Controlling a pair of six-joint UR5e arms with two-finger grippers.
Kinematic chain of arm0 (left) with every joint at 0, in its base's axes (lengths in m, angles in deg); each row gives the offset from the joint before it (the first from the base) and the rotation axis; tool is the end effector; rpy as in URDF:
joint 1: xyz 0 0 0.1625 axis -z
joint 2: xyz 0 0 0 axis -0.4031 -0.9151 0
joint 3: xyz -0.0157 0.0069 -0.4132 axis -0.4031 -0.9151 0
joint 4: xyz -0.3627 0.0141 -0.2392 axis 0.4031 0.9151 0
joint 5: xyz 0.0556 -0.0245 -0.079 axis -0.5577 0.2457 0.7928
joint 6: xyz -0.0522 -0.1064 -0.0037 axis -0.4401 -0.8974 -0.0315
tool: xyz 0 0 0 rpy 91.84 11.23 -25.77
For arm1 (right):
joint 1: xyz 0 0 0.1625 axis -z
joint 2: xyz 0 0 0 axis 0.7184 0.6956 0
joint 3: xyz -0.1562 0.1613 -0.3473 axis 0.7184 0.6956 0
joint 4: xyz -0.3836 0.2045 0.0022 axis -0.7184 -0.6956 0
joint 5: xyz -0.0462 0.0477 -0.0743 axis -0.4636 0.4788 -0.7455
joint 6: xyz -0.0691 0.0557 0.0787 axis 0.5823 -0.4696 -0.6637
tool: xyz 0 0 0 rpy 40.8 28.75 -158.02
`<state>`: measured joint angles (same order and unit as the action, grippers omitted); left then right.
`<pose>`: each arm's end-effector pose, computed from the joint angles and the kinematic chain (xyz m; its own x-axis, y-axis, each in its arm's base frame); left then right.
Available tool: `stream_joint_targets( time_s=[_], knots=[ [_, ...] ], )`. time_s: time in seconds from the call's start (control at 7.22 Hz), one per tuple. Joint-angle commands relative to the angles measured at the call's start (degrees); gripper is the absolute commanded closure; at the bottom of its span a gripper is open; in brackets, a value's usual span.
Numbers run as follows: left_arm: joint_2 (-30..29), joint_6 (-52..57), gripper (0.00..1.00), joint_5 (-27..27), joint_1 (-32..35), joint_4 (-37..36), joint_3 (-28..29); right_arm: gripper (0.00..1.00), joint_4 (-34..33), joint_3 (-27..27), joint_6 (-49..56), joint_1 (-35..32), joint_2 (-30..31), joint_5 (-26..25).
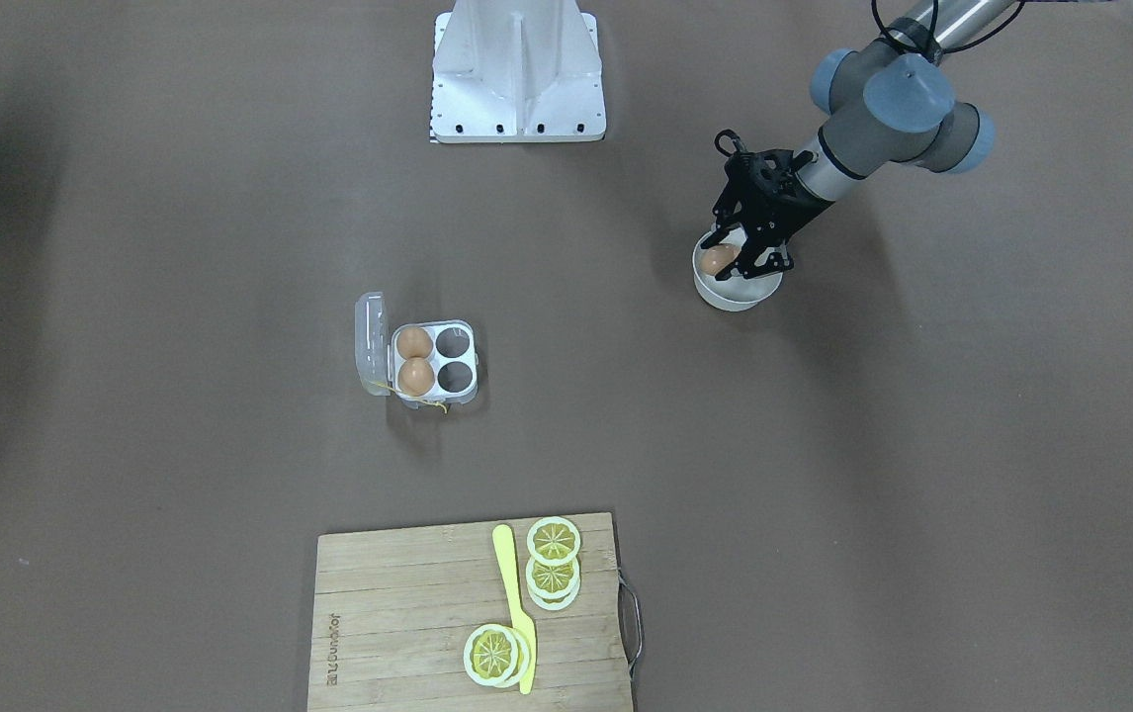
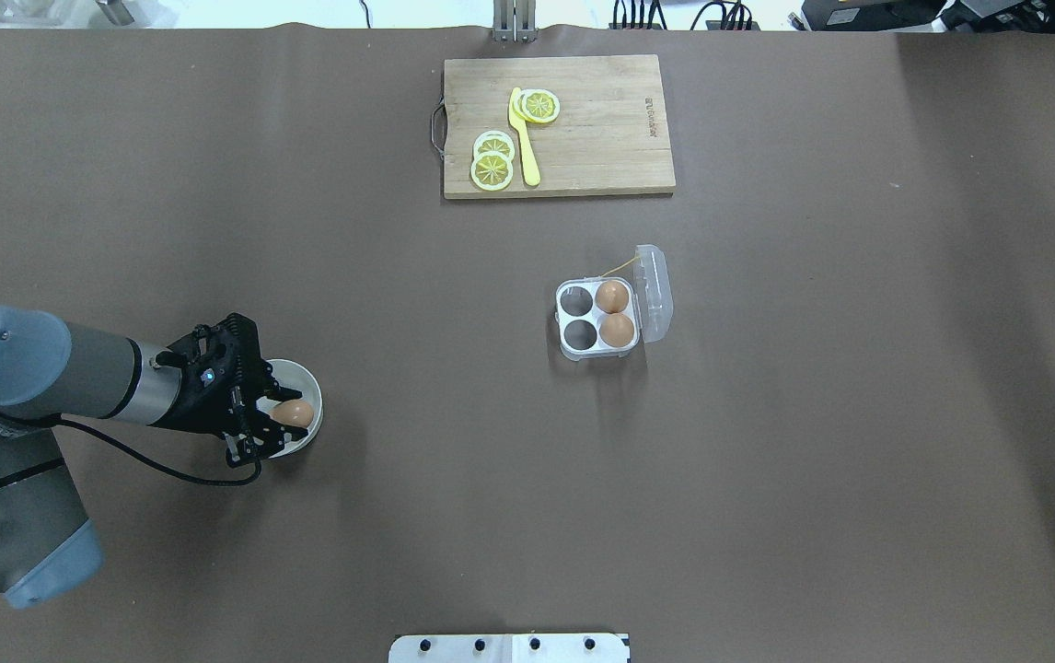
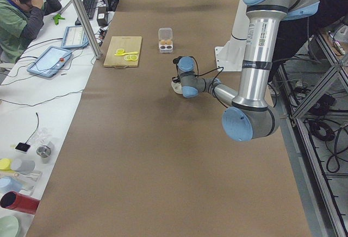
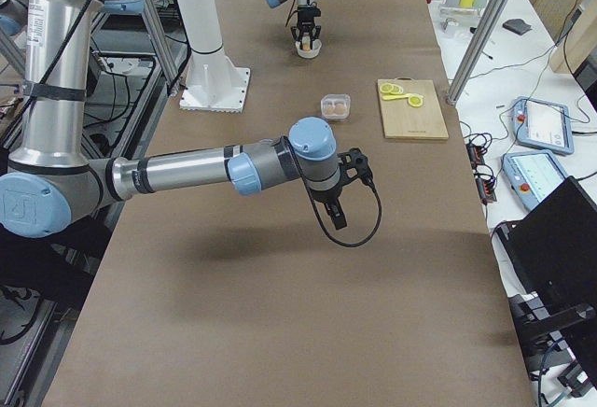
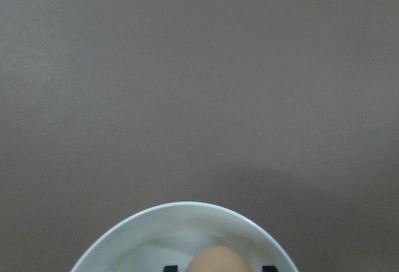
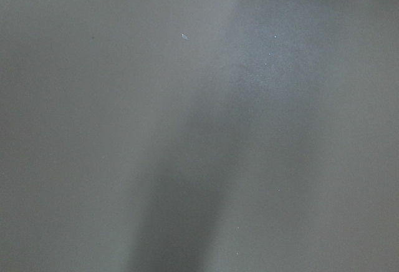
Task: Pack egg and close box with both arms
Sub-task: 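Lower the left gripper into the bowl and close it on the egg, then lift the egg with the left gripper and carry it to the egg box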
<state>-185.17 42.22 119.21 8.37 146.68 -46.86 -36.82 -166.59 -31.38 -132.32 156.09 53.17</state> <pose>0.4510 -0.3789 0.3936 0.1532 0.9562 -0.2495 -0.2576 0.2824 0.9241 0.0160 -0.4668 0.5344 0.6459 -0.3814 0.6613 0.1031 0.9019 0.4194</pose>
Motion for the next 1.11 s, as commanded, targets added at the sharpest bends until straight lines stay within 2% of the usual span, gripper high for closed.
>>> stream_joint_targets(
  time_s=[0.0,0.14,0.55,0.69,0.97],
  knots=[
    [-0.2,-0.3,0.98,0.0,2.4,4.1,-1.2,0.0,0.0,0.0,0.0,0.0,0.0,0.0],
    [-1.4,-4.8,1.0,0.0,3.0,6.9,-1.1,0.0,0.0,0.0,0.0,0.0,0.0,0.0],
    [-11.9,-16.4,1.0,-0.1,2.7,7.9,-0.6,0.0,0.0,-0.1,0.0,0.0,-0.1,0.0],
    [-15.6,-18.6,1.0,-0.5,2.5,7.9,1.1,0.0,0.0,-0.1,-0.2,0.0,-0.1,0.0],
    [-23.9,-18.7,1.0,-6.6,0.5,8.0,8.2,0.0,0.0,-0.2,-3.7,0.0,-0.9,-0.2]
  ],
)
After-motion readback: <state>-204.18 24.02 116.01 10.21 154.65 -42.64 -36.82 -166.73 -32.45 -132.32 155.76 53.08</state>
